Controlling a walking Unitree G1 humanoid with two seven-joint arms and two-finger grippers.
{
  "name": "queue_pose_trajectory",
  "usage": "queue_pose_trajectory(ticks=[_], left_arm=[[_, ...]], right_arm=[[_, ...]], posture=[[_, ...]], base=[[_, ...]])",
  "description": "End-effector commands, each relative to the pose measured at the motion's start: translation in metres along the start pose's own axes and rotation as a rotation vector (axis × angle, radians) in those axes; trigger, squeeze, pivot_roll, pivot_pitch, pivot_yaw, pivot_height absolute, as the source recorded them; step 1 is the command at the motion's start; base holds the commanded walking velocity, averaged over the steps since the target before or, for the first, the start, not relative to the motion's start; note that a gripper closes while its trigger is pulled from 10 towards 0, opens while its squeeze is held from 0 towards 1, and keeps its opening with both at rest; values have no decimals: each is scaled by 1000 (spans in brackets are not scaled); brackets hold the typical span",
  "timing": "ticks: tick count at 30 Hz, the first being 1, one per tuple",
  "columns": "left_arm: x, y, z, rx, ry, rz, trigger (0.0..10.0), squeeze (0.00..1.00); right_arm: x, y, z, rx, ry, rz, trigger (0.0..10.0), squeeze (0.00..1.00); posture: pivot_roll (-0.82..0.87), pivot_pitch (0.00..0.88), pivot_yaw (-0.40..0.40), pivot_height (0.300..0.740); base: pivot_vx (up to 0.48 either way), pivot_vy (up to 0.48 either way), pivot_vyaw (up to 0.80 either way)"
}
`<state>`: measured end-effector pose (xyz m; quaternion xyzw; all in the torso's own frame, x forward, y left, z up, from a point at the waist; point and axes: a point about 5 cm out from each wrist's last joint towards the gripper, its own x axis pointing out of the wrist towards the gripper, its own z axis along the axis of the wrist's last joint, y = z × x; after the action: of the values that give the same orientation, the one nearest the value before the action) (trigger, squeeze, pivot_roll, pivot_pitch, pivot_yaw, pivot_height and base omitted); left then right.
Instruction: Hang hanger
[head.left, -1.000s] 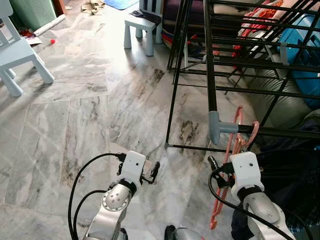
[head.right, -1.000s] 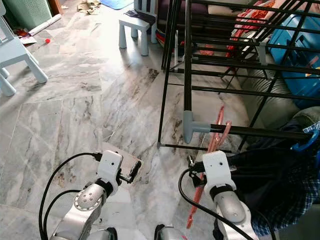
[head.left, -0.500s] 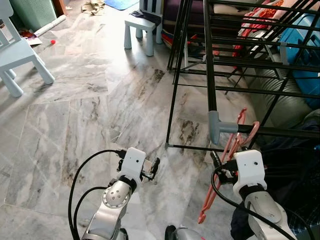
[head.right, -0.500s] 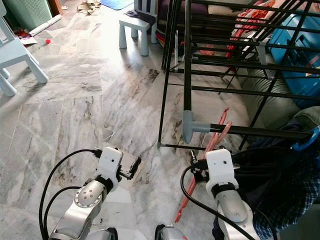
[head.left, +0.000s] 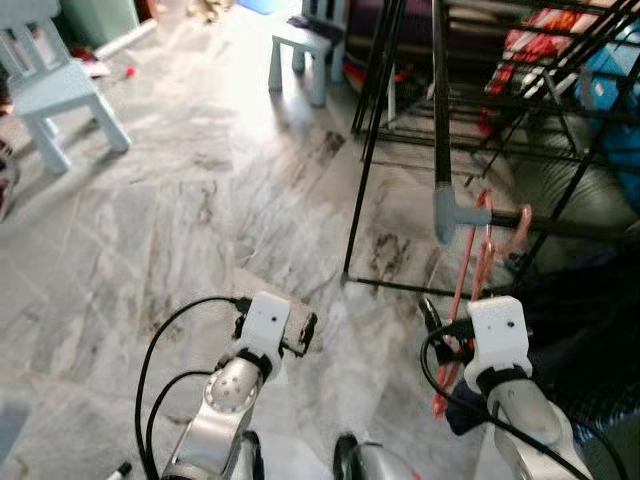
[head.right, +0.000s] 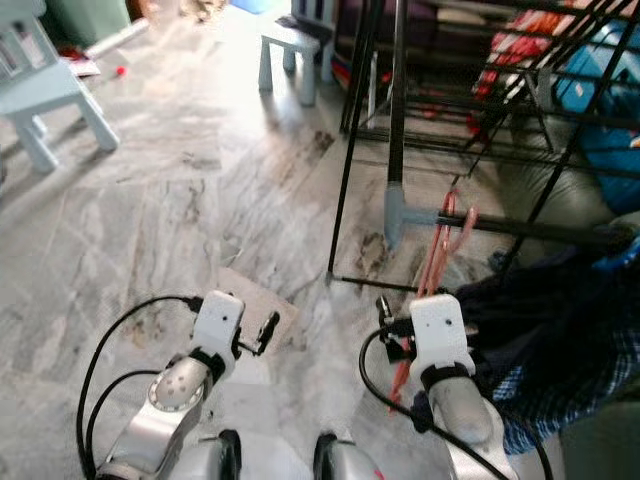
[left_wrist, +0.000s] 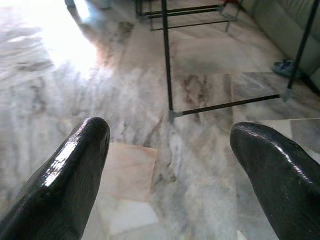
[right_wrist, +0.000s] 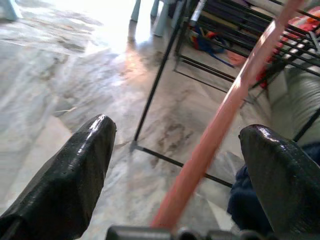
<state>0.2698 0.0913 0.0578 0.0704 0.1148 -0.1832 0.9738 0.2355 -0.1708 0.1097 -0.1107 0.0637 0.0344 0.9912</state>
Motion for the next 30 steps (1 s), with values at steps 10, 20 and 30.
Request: queue_pose_trajectory(ticks=[10,20,30], left_arm=[[-1,-9,-7,1,29,-21,10000,0],[-1,-8,-6,-5,18,-6,10000,0],[0,2,2,-29,-23,26,10000,0]], right_arm=[[-5,-4,-4,-19,14,-10,10000,0],[-1,-1,-4,-10,10,1,10000,0],[2,2,-2,-7,4,20,10000,0]], posture=[[-29,190,-64,740],[-23,192,-66,740],[-20,196,-66,740]], base=[[-403,0,0],[-241,0,0],[0,0,0]])
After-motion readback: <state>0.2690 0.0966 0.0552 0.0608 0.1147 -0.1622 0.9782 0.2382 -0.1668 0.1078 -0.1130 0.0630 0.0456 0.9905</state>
